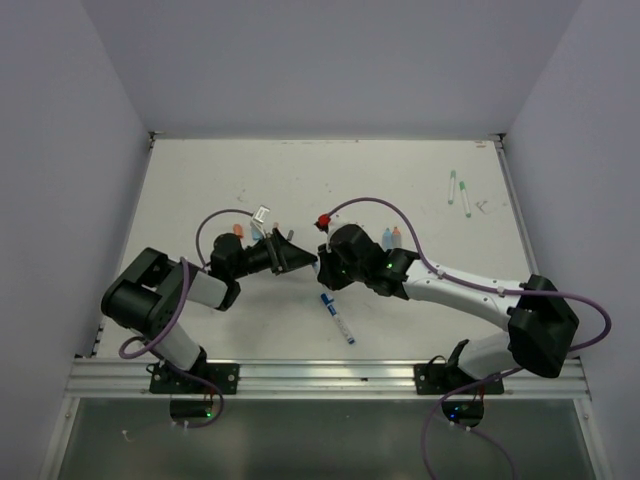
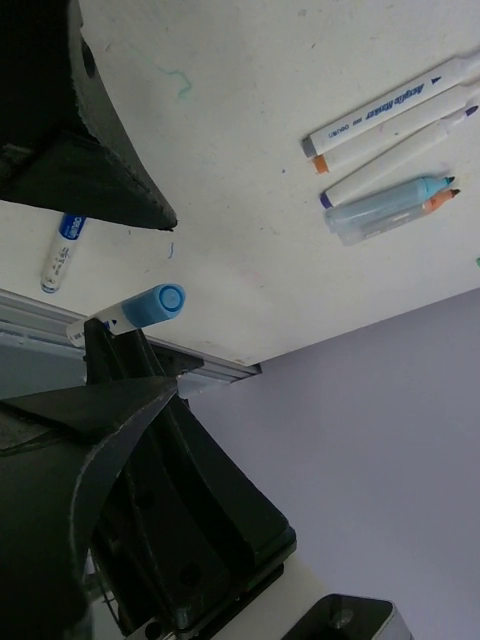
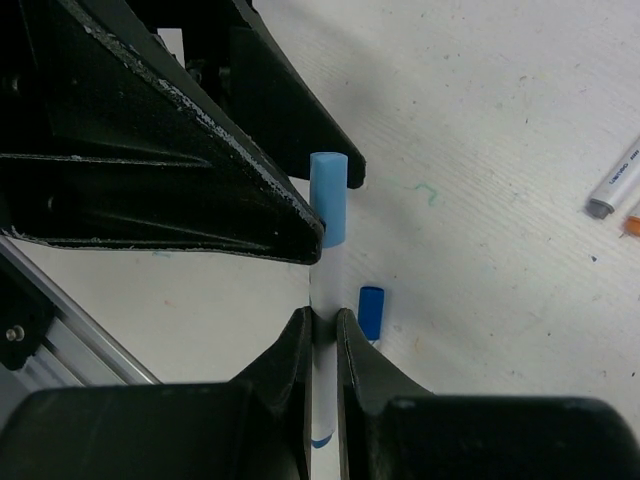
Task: Open the pen caps
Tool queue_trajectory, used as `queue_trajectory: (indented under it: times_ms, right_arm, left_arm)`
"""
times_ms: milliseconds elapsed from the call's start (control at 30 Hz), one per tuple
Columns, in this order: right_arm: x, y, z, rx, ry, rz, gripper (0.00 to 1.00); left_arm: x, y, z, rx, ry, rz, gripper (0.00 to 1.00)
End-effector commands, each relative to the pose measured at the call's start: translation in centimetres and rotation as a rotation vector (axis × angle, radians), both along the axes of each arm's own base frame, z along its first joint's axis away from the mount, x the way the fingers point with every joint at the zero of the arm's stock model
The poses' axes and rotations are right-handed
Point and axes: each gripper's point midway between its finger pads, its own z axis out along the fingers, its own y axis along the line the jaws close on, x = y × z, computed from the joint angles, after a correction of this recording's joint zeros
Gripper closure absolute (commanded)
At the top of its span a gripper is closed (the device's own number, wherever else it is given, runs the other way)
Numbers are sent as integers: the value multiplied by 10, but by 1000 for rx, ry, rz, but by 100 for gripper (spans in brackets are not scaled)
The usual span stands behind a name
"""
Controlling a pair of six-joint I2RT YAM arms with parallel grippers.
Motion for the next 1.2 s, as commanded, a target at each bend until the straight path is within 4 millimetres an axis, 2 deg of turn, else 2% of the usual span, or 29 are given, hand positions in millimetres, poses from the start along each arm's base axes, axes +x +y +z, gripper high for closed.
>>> queue_trajectory:
  times_ms: [0,267,400,433,467,500,600,700,767,800,833,867,900,933,1033,1067,1167]
  right_arm:
    - [8,13,17,68,-30,-2,100]
    - [11,13,14,65,-36,-14,100]
    - [12,10,10,50,-32,-18,100]
    - [12,10,9,47,-31,-18,100]
    - [11,9,5,39,-25,-18,95]
    - [11,9,4,39,-23,-19,80]
    - [10,11,-1,37,-12,-10,64]
    - [9,15,-4,41,-3,-1,61]
    - [11,18,-4,46,-2,3,61]
    - [11,18,-7,41,4,4,65]
    - [11,19,-6,42,-1,6,71]
    - [12,20,-6,42,-4,6,81]
    - [12,18,-8,36,0,3,100]
    - [11,18,-9,33,1,3,100]
    - [7,15,-9,42,6,5,100]
    - [6,13,-12,42,8,5,100]
    - [3,10,-12,52,13,-3,100]
  left_arm:
    - [-6,-6,21,-83,-57,-40,38]
    - [-8,-13,15,-93,-16,-59,57]
    - [-6,-14,11,-89,-2,-57,83]
    - [-6,-14,12,-89,-1,-58,86]
    - [-6,-14,12,-89,0,-56,89]
    - [-5,-14,13,-89,0,-58,92]
    - [-4,-15,15,-87,-2,-56,97]
    - [-3,-17,19,-90,-7,-57,100]
    - [-2,-18,21,-91,-7,-55,100]
    - [-3,-19,23,-92,-11,-60,100]
    - [-3,-19,24,-91,-13,-60,100]
    - [-4,-20,24,-90,-11,-61,100]
    - [-4,-20,26,-90,-16,-60,100]
    - [-4,-20,25,-85,-21,-57,100]
    - [-1,-17,22,-62,-16,-28,77]
    - [0,-17,18,-49,-2,-19,64]
    - [3,-16,19,-44,-5,-8,54]
